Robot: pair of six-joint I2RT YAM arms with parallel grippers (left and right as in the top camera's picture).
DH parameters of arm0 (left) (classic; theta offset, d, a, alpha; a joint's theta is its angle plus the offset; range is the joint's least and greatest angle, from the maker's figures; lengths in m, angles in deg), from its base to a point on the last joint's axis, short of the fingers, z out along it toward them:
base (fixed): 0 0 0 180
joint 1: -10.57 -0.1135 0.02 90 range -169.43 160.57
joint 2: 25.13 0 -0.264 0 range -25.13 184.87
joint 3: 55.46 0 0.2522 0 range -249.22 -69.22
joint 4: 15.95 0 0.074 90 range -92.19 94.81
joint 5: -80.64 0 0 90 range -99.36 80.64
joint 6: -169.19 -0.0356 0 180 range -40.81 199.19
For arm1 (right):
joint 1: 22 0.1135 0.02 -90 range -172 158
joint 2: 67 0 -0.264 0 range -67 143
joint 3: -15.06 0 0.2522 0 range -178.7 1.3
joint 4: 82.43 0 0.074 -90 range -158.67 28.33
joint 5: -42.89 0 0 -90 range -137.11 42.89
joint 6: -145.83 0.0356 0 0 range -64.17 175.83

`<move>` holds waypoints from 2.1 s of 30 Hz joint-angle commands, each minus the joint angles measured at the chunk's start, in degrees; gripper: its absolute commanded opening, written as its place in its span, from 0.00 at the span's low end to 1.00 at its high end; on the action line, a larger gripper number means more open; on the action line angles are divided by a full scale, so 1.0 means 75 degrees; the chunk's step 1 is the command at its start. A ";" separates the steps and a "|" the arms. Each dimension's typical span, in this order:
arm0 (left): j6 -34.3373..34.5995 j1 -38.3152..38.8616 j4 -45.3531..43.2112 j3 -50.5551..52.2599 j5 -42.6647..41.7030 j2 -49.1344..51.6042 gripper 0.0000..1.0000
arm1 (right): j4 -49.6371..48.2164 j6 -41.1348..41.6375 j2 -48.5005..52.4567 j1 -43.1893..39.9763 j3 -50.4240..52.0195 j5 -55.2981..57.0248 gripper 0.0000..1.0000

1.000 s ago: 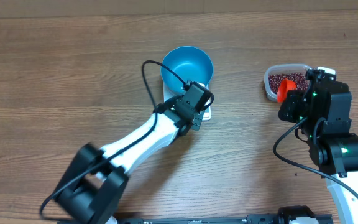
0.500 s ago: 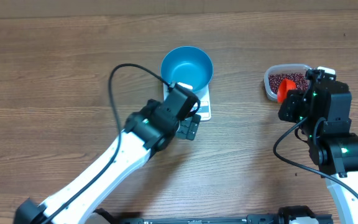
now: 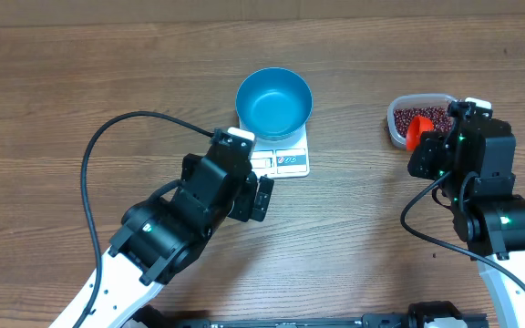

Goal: Scoop item into bowl and weigh 150g on scale

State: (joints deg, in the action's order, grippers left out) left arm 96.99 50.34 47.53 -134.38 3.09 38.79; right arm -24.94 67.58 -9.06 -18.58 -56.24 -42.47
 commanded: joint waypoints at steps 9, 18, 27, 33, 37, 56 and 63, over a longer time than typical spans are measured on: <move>-0.0146 -0.0006 -0.0023 0.0012 -0.0035 -0.0102 1.00 | -0.0047 -0.0035 -0.0050 -0.0032 -0.0289 -0.0064 0.04; -0.0146 -0.0003 -0.0023 0.0012 -0.0038 -0.0035 0.99 | -0.0044 -0.0035 -0.0050 -0.0032 -0.0289 -0.0064 0.04; -0.0146 -0.0003 -0.0020 0.0012 -0.0035 0.0079 0.99 | -0.0050 -0.0035 -0.0050 -0.0032 -0.0289 -0.0064 0.04; -0.0146 -0.0006 -0.0023 0.0012 -0.0038 0.0079 0.99 | -0.0050 -0.0035 -0.0050 -0.0032 -0.0289 -0.0064 0.04; -0.0146 -0.0006 -0.0023 0.0012 -0.0038 0.0079 1.00 | -0.0047 -0.0035 -0.0050 -0.0032 -0.0289 -0.0064 0.04; -0.0143 -0.0003 -0.0029 0.0012 -0.0038 0.0079 1.00 | -0.0020 -0.0058 -0.0050 -0.0032 -0.0289 -0.0009 0.04; -0.0143 -0.0003 -0.0029 0.0012 -0.0038 0.0079 1.00 | -0.0044 -0.0638 0.0274 -0.0041 -0.0291 0.0219 0.04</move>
State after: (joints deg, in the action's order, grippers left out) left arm 96.99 50.34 47.53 -134.38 3.09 39.16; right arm -24.94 64.91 -8.61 -18.60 -56.24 -42.42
